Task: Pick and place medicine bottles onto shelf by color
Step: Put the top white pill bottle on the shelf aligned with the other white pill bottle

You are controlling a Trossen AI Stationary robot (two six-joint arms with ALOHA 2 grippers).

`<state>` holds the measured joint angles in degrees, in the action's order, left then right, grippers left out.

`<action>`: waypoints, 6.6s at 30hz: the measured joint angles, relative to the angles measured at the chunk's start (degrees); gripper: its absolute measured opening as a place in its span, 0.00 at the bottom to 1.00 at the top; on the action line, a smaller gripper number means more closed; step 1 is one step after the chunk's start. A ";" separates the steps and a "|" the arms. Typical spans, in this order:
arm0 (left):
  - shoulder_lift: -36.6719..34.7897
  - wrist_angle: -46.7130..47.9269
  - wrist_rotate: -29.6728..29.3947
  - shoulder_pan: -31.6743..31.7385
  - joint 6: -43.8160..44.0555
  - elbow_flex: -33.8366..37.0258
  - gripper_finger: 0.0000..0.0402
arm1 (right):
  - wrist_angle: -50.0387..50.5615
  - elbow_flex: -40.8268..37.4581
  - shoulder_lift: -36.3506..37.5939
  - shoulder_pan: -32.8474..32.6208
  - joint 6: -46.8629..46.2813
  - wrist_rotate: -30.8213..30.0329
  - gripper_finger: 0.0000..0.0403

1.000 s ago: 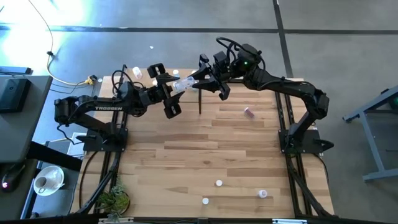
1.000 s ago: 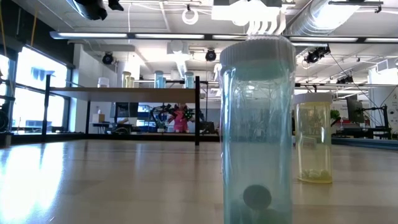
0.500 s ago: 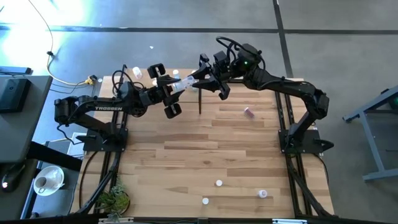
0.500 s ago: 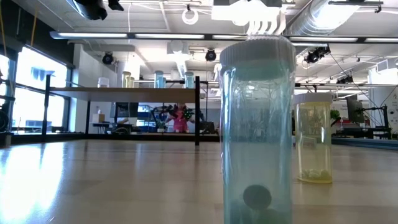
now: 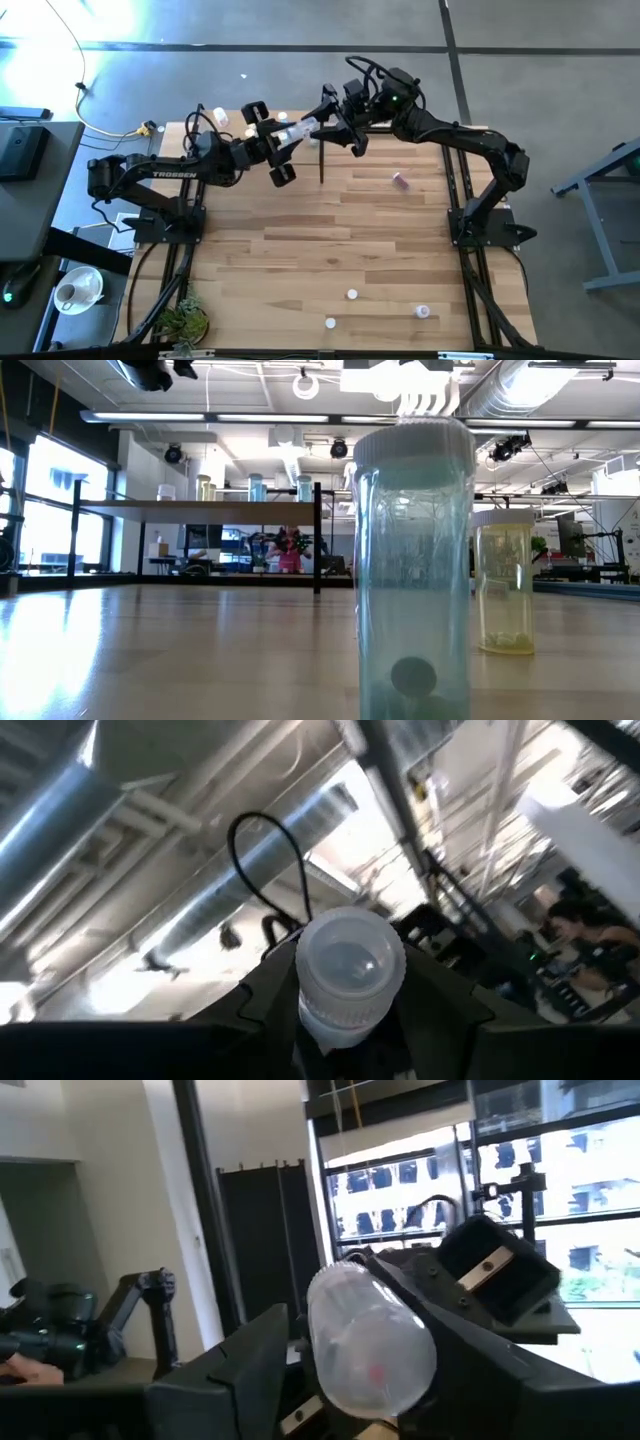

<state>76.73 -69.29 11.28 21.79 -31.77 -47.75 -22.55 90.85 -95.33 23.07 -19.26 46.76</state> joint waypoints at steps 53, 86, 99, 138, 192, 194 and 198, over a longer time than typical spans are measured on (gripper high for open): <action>-25.02 120.67 -85.60 -6.59 85.90 0.04 0.32 | 8.63 0.74 0.20 13.66 7.96 6.84 0.55; -15.54 121.48 -63.85 17.00 85.12 0.07 0.32 | 9.48 0.74 0.17 13.64 7.80 6.84 0.55; -15.54 114.46 -59.70 18.00 80.19 0.07 0.37 | 9.47 0.73 0.17 13.65 7.80 6.83 0.55; -15.54 114.96 -62.94 18.00 79.04 0.07 0.43 | 9.88 0.73 0.17 13.64 7.73 7.03 0.55; -15.54 116.22 -64.73 17.95 78.08 -0.42 0.54 | 9.86 0.73 0.15 13.66 7.12 9.23 0.55; -15.54 116.14 -65.59 17.95 78.07 -0.42 0.55 | 9.86 0.74 0.15 13.64 7.12 10.02 0.55; -15.54 114.99 -65.91 17.93 78.07 -0.42 0.55 | 9.86 0.74 0.15 13.64 7.12 10.32 0.55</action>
<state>61.19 45.71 -54.64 39.72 46.30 -48.16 -12.69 91.59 -95.18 36.71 -12.14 57.08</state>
